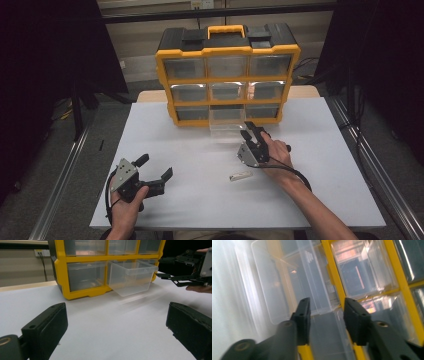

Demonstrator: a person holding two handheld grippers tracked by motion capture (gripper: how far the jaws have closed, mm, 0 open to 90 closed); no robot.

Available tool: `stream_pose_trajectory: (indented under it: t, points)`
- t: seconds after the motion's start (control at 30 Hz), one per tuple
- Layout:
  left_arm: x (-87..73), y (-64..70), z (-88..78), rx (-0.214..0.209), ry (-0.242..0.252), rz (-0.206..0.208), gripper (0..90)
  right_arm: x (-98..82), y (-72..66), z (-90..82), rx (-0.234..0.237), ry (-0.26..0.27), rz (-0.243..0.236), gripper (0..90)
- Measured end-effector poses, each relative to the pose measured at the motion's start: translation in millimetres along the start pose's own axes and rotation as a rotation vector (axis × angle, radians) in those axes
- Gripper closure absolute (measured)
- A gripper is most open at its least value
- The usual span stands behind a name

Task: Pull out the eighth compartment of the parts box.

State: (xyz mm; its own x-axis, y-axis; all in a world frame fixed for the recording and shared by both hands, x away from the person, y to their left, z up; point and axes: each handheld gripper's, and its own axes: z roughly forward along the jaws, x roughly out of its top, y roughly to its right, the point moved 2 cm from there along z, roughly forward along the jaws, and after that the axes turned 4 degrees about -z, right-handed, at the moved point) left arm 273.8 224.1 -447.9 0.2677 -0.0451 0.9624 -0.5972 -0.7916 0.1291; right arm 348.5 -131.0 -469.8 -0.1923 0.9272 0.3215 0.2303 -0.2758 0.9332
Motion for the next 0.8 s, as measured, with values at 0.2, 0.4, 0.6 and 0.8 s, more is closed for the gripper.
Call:
stream_pose_trajectory:
  t: [0.2, 0.4, 0.6, 0.8]
  points:
    - [-0.3, 1.2, 1.4, -0.001, 0.002, -0.006, 3.9, -8.1, 10.4, -4.1, 0.060, 0.015, 0.246, 40.9]
    - [-0.7, 1.8, 1.6, -0.007, -0.010, -0.003, 3.9, -13.1, 15.7, -5.5, 0.130, 0.033, 0.451, 27.6]
    - [-0.2, 1.3, 1.0, -0.005, -0.002, -0.008, 3.9, -21.2, 18.2, -6.8, 0.254, 0.036, 0.723, 12.1]
    - [-0.9, 1.5, 1.4, -0.008, -0.011, -0.007, 3.9, -33.7, 24.1, -9.9, 0.344, 0.020, 0.915, 10.3]
